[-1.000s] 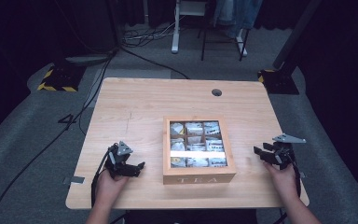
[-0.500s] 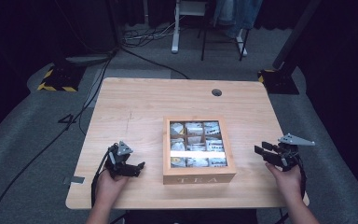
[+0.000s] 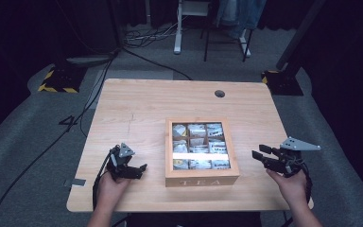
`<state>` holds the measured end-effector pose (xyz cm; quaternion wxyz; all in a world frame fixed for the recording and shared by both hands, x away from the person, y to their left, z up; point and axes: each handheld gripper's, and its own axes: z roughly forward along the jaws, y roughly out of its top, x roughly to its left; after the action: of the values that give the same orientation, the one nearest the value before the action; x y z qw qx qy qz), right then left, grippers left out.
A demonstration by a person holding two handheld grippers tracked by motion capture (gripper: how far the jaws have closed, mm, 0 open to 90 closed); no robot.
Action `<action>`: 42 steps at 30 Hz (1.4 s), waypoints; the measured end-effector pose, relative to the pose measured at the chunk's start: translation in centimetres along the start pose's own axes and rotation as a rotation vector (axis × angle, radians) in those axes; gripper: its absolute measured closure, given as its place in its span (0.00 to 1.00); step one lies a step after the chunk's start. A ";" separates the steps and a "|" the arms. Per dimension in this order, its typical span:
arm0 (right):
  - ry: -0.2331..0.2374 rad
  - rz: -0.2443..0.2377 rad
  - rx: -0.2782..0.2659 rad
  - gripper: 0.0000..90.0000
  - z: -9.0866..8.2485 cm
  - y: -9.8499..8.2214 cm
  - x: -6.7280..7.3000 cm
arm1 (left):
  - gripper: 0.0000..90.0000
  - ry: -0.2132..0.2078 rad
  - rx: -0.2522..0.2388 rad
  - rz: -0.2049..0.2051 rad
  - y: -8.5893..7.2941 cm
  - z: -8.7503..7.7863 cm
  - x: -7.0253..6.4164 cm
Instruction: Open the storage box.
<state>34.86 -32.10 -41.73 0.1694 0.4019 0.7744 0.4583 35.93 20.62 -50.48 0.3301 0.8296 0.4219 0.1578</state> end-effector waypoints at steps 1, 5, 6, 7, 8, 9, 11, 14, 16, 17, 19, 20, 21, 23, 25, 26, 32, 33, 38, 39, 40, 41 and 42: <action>0.000 0.000 0.000 0.58 0.0 0.0 0.0 | 0.10 0.002 -0.001 0.003 0.0 0.0 0.0; 0.043 -0.038 0.000 0.58 -0.3 0.7 1.4 | 0.10 0.003 -0.001 0.002 0.0 0.0 0.0; 0.055 -0.046 0.003 0.57 -0.3 0.8 1.8 | 0.10 0.003 -0.001 0.002 0.0 0.0 0.0; 0.065 -0.056 0.005 0.57 -0.4 1.0 2.1 | 0.10 0.003 -0.001 0.002 0.0 0.0 0.0; 0.073 -0.063 0.005 0.57 -0.5 1.1 2.4 | 0.10 0.003 -0.001 0.002 0.0 0.0 0.0; 0.082 -0.061 0.003 0.56 -0.5 1.2 2.7 | 0.10 0.003 -0.001 0.002 0.0 0.0 0.0; 0.109 -0.063 0.018 0.55 -0.5 1.5 3.2 | 0.10 0.005 -0.002 0.004 0.0 0.0 0.0; 0.140 -0.082 0.040 0.53 -0.4 1.7 4.0 | 0.10 0.005 -0.002 0.004 0.0 0.0 0.0; 0.158 -0.096 0.054 0.52 -0.3 1.8 4.6 | 0.10 0.003 -0.001 0.002 0.0 0.0 0.0; 0.174 -0.102 0.062 0.50 -0.3 1.9 5.0 | 0.10 0.003 -0.001 0.003 0.0 0.0 0.0; 0.189 -0.105 0.076 0.48 -0.1 1.9 5.3 | 0.10 0.003 -0.001 0.002 0.0 0.0 0.0; 0.189 -0.105 0.076 0.48 -0.1 1.9 5.3 | 0.10 0.003 -0.001 0.002 0.0 0.0 0.0; 0.190 -0.114 0.082 0.46 0.0 1.9 5.6 | 0.10 0.003 -0.001 0.002 0.0 0.0 0.0; 0.193 -0.117 0.089 0.45 0.1 1.9 5.7 | 0.10 0.003 -0.001 0.002 0.0 0.0 0.0; 0.197 -0.115 0.105 0.42 0.4 1.9 5.9 | 0.10 0.005 -0.002 0.003 0.0 0.0 0.0; 0.197 -0.112 0.111 0.41 0.5 1.9 6.0 | 0.10 0.003 -0.001 0.002 0.0 0.0 0.0; 0.187 -0.108 0.168 0.37 1.3 1.6 6.1 | 0.10 0.003 -0.001 0.002 0.0 0.0 0.0; 0.187 -0.104 0.182 0.37 1.5 1.5 6.1 | 0.10 0.005 -0.002 0.003 0.0 0.0 0.0; 0.183 -0.104 0.242 0.35 2.3 1.1 6.1 | 0.10 0.005 -0.002 0.004 0.0 0.0 0.0; 0.184 -0.107 0.252 0.34 2.5 1.0 6.1 | 0.10 0.003 -0.001 0.002 0.0 0.0 0.0; 0.181 -0.107 0.260 0.34 2.6 0.9 6.2 | 0.10 0.003 -0.001 0.002 0.0 0.0 0.0; 0.173 -0.108 0.278 0.33 2.9 0.7 6.2 | 0.10 0.003 -0.001 0.001 0.0 0.0 0.0; 0.173 -0.108 0.278 0.33 2.9 0.7 6.2 | 0.10 0.003 -0.001 0.001 0.0 0.0 0.0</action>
<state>33.22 -25.41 -41.99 0.0692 0.3384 0.8624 0.3701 35.95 20.62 -50.47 0.3299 0.8294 0.4216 0.1596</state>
